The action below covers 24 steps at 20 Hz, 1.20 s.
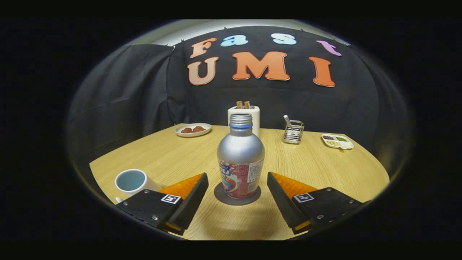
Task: Take the bottle from table, then pour the juice into the cup, finally place the bottle on the coaster
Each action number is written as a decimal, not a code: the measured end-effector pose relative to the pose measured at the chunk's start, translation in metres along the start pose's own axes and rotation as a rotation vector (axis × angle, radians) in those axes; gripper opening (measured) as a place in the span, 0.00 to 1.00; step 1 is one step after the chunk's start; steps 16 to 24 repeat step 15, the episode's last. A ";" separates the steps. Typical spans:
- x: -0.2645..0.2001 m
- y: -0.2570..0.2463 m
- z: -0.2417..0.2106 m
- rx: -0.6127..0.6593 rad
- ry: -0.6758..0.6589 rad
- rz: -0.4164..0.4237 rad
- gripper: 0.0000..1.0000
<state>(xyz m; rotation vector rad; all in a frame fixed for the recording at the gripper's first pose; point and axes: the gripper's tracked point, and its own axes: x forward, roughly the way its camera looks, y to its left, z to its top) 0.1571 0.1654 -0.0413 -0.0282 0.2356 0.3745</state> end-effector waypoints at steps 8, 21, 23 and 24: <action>-0.038 -0.037 0.029 0.042 -0.071 -0.016 0.97; -0.072 -0.077 0.048 0.031 -0.145 -0.075 0.97; -0.072 -0.077 0.048 0.031 -0.145 -0.075 0.97; -0.072 -0.077 0.048 0.031 -0.145 -0.075 0.97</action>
